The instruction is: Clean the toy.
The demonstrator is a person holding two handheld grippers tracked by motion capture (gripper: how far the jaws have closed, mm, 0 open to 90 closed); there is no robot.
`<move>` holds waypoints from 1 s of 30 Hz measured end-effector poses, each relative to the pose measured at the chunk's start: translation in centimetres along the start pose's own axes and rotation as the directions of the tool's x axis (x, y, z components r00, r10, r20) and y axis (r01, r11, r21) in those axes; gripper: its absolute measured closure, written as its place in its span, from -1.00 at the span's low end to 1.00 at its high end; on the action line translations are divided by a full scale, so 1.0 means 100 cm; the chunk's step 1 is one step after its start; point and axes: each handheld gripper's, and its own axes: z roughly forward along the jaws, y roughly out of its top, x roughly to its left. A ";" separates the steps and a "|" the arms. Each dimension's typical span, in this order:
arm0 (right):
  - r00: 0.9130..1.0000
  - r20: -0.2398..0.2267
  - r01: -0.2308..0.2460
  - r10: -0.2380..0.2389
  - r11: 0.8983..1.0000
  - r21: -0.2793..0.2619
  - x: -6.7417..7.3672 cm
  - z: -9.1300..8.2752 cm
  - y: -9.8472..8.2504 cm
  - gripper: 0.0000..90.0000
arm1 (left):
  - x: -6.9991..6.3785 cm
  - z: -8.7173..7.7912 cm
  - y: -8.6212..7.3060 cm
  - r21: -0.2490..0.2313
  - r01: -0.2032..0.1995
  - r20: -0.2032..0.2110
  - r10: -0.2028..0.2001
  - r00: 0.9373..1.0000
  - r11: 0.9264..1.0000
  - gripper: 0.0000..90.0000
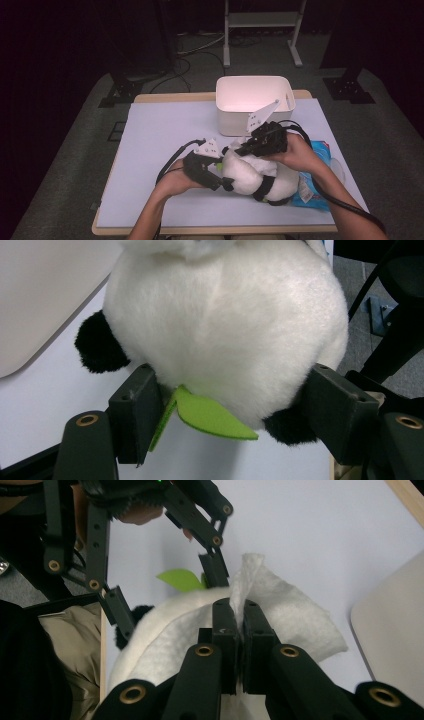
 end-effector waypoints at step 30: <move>1.000 -0.010 0.000 0.000 1.000 0.003 0.030 0.010 -0.048 0.93 | 0.022 0.008 -0.024 0.011 0.162 0.161 -0.161 0.974 0.987 -0.41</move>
